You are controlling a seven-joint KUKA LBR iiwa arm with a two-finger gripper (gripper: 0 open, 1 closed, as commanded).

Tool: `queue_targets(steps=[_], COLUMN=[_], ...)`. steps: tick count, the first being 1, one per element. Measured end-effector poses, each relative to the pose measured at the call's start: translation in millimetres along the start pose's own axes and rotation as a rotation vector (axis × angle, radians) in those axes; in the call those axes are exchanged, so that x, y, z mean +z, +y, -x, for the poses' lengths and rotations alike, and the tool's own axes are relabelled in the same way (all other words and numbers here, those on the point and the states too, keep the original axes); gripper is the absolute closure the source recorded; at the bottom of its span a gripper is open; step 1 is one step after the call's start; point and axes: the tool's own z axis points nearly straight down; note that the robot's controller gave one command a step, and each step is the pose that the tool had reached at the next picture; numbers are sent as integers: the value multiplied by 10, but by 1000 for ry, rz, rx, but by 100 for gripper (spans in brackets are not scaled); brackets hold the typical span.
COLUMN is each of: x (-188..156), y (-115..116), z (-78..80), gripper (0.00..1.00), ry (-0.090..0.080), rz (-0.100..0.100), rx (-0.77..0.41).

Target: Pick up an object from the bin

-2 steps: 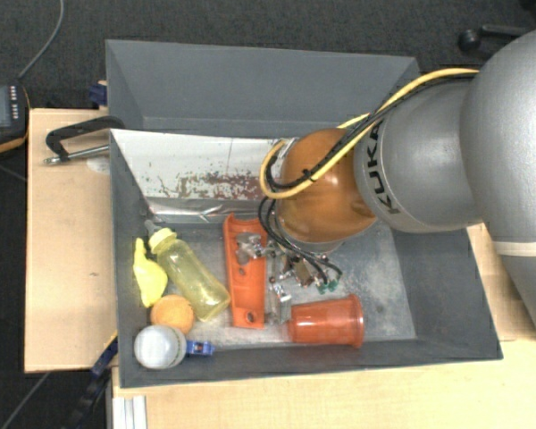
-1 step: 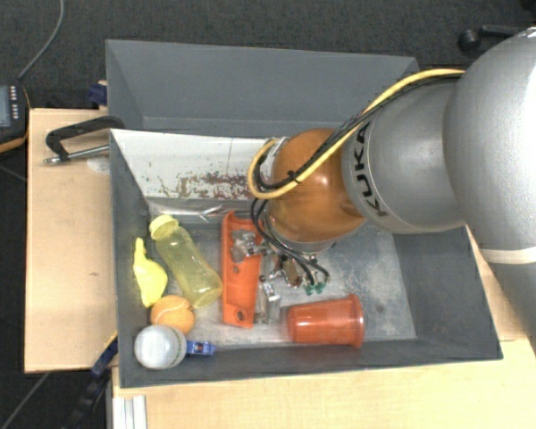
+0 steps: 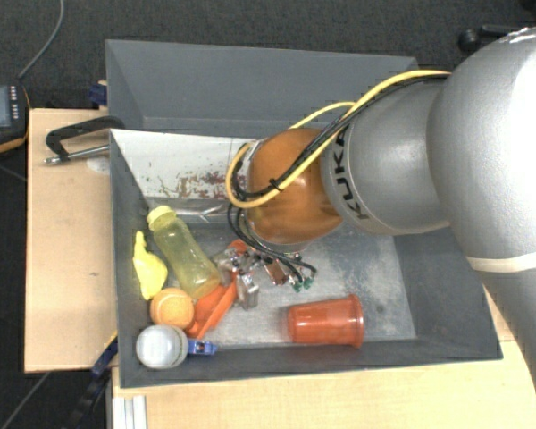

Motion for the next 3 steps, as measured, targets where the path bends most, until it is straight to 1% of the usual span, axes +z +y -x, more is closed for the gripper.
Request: queue_targets(steps=[1, 2, 3], x=[0, -172, -192], y=[0, -3, -35], z=[0, 2, 54], gripper=[100, 100, 100], ry=[0, -4, -7], rz=[0, 0, 0], rx=[0, -26, -36])
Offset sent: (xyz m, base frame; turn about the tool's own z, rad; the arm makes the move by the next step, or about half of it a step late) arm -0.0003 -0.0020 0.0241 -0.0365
